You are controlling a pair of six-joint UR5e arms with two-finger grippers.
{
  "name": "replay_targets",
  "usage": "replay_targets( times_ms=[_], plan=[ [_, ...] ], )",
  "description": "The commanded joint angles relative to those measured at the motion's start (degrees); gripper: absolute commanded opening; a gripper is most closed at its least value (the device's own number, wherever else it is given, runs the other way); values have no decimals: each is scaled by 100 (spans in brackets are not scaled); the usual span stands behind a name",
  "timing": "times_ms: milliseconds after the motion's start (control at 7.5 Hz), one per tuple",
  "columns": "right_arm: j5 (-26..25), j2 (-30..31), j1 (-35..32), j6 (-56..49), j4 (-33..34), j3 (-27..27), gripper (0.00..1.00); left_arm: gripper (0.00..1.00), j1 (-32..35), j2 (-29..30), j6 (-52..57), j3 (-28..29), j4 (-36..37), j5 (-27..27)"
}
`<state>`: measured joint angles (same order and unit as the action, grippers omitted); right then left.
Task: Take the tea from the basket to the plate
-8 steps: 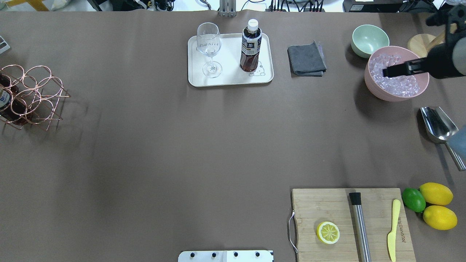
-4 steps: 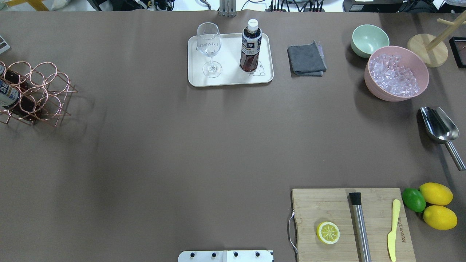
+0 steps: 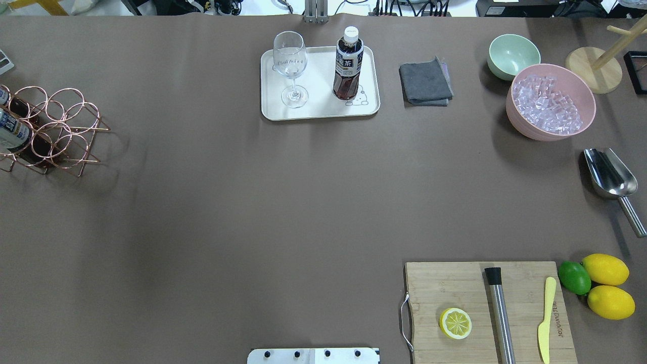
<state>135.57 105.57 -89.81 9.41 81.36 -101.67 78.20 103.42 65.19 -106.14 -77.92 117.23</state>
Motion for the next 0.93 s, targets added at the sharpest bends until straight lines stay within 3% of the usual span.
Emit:
replay_targets(
  times_ms=[0, 267, 400, 667, 800],
  plan=[
    [101, 122, -299, -168, 685, 60, 100, 0, 2, 2, -856, -47, 22, 255],
    [92, -18, -335, -124, 837, 60, 100, 0, 2, 2, -832, -30, 22, 265],
    [101, -167, -344, -97, 1063, -1, 100, 99, -7, 2, -858, 14, 22, 291],
    [-21, -361, -388, -97, 1880, -273, 100, 98, 11, -6, -859, -3, 22, 335],
    [-83, -362, -388, -97, 1900, -300, 100, 98, 37, -6, -859, -3, 57, 335]
  ],
)
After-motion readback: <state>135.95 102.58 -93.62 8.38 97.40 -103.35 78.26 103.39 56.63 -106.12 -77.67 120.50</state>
